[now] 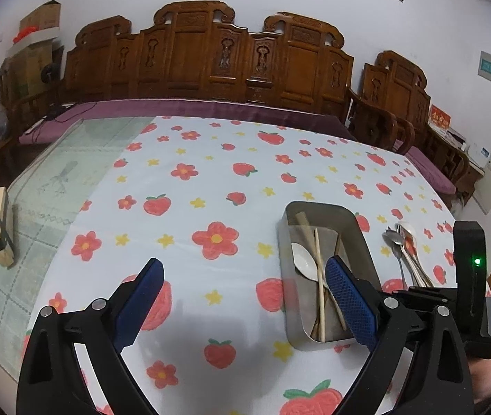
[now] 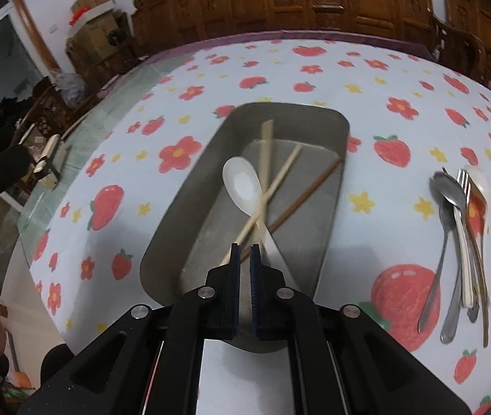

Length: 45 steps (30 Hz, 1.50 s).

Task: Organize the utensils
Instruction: 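Lower the light chopstick into the grey tray and open the right tool, then move the right tool to the pile and grasp the white plastic spoon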

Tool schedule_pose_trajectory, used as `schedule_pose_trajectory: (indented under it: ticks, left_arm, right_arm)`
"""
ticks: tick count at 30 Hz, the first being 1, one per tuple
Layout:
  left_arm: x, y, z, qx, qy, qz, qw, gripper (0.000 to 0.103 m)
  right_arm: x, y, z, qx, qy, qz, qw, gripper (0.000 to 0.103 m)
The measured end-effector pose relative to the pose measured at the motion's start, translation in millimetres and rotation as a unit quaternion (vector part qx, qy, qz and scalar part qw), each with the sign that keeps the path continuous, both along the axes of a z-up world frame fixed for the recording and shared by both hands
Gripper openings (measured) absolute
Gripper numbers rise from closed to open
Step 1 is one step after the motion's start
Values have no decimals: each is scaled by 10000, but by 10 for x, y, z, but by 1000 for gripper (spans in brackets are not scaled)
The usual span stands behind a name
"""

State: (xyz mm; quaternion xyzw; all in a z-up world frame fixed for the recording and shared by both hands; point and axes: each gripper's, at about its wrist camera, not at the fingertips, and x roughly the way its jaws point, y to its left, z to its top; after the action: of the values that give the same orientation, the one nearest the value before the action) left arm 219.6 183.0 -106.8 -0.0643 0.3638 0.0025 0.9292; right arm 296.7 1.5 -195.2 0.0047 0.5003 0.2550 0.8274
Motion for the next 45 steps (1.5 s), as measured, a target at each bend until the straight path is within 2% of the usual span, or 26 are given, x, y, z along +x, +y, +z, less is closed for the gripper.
schedule_pose_trajectory:
  ticks: [6, 11, 13, 14, 18, 25, 35, 41, 43, 45]
  left_arm:
    - [-29, -198, -6, 104, 15, -200, 9997, 91]
    - [-89, -493, 62, 177, -82, -492, 9986, 91]
    - [-122, -641, 88, 221, -118, -634, 9977, 91]
    - [-140, -725, 101, 230, -140, -713, 9971, 91]
    - [-160, -1033, 124, 305, -151, -966, 9947, 91]
    - [-93, -1456, 20, 366, -47, -1234, 9917, 91]
    - [72, -1837, -277, 385, 269, -1302, 9904, 91]
    - [128, -2026, -390, 434, 370, -1381, 9888, 91]
    - [150, -2082, -429, 423, 410, -1390, 9885, 91]
    - [166, -2134, -473, 403, 462, -1392, 9884, 91]
  right_arm:
    - [-62, -260, 146, 234, -376, 148, 9989, 7]
    - [-161, -732, 331, 155, -852, 179, 9961, 7]
    - [-187, -980, 379, 54, -1031, 144, 9946, 18]
    - [-194, -1094, 394, 2, -1100, 107, 9939, 20]
    - [-201, -1503, 411, -150, -1254, -76, 9920, 20]
    - [-136, -2021, 187, -308, -1225, -291, 9916, 20]
    - [41, -2392, -354, -356, -939, -601, 9931, 20]
    - [276, -2354, -340, -207, -897, -583, 9940, 21]
    - [391, -2313, -379, -245, -851, -556, 9945, 26]
    - [485, -2292, -414, -287, -811, -546, 9948, 26]
